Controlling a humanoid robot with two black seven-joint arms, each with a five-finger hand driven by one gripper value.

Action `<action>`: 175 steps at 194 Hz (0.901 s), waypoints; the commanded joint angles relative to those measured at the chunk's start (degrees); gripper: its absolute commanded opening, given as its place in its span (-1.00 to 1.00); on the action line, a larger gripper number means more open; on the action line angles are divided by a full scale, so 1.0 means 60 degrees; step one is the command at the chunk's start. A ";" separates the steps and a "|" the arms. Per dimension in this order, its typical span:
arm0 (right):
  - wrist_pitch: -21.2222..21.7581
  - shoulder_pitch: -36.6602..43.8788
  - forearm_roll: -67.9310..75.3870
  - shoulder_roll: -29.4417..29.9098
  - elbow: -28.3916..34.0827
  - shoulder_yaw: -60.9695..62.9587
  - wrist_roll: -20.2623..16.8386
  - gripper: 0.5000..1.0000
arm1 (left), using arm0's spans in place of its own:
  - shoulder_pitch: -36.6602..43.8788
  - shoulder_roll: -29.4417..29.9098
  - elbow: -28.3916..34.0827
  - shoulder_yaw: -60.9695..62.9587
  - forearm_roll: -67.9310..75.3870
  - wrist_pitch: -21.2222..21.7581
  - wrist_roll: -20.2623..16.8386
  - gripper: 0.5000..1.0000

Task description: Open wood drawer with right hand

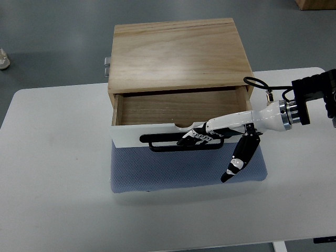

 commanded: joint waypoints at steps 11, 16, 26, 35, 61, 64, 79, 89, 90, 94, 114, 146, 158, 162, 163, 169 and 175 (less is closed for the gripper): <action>0.0008 0.0012 0.0002 -0.0115 0.0024 0.0021 0.0000 0.79 | 0.0000 0.0000 0.0000 0.0000 0.0000 0.0000 0.0000 1.00; 0.0008 0.0012 0.0002 -0.0129 0.0025 0.0035 0.0000 0.79 | 0.0000 0.0000 0.0000 0.0000 0.0000 0.0000 0.0000 1.00; 0.0008 0.0129 0.0002 -0.0144 0.0025 0.0035 0.0015 0.79 | 0.0000 0.0000 0.0000 0.0000 0.0000 0.0000 0.0000 1.00; 0.0008 0.0232 0.0002 -0.0159 0.0025 0.0035 0.0015 0.79 | 0.0000 0.0000 0.0000 0.0000 0.0000 0.0000 0.0000 1.00; 0.0008 0.0305 0.0002 -0.0232 0.0010 0.0079 0.0015 0.79 | 0.0000 0.0000 0.0000 0.0000 0.0000 0.0000 0.0000 1.00; 0.0008 0.0334 0.0002 -0.0232 0.0010 0.0079 0.0030 0.79 | 0.0000 0.0000 0.0000 0.0000 0.0000 0.0000 0.0000 1.00; -0.0006 0.0349 0.0002 -0.0232 0.0010 0.0079 0.0015 0.79 | 0.0000 0.0000 0.0000 0.0000 0.0000 0.0000 0.0000 1.00; 0.0008 0.0349 0.0002 -0.0261 0.0010 0.0094 0.0030 0.79 | 0.0000 0.0000 0.0000 0.0000 0.0000 0.0000 0.0000 1.00; 0.0008 0.0349 0.0002 -0.0261 0.0010 0.0094 0.0030 0.79 | 0.0000 0.0000 0.0000 0.0000 0.0000 0.0000 0.0000 1.00; 0.0008 0.0349 0.0002 -0.0276 0.0010 0.0094 0.0030 0.79 | 0.0000 0.0000 0.0000 0.0000 0.0000 0.0000 0.0000 1.00; 0.0052 0.0451 0.0016 -0.0334 0.0025 0.0108 0.0030 0.79 | 0.0000 0.0000 0.0000 0.0000 0.0000 0.0000 0.0000 1.00; 0.0711 0.1008 0.0338 -0.0759 0.0230 0.0225 0.0030 0.79 | 0.0000 0.0000 0.0000 0.0000 0.0000 0.0000 0.0000 1.00; 0.1208 0.1228 0.0836 -0.1023 0.0230 0.0503 0.0030 0.79 | 0.0000 0.0000 0.0000 0.0000 0.0000 0.0000 0.0000 1.00; 0.1227 0.1257 0.0924 -0.1082 0.0230 0.0563 0.0030 0.79 | 0.0000 0.0000 0.0000 0.0000 0.0000 0.0000 0.0000 1.00; 0.1227 0.1301 0.1026 -0.1140 0.0230 0.0621 0.0015 0.79 | 0.0000 0.0000 0.0000 0.0000 0.0000 0.0000 0.0000 1.00; 0.1227 0.1403 0.1319 -0.1316 0.0215 0.0855 0.0015 0.79 | 0.0000 0.0000 0.0000 0.0000 0.0000 0.0000 0.0000 1.00; 0.1227 0.1462 0.1510 -0.1448 0.0186 0.1002 0.0015 0.79 | 0.0000 0.0000 0.0000 0.0000 0.0000 0.0000 0.0000 1.00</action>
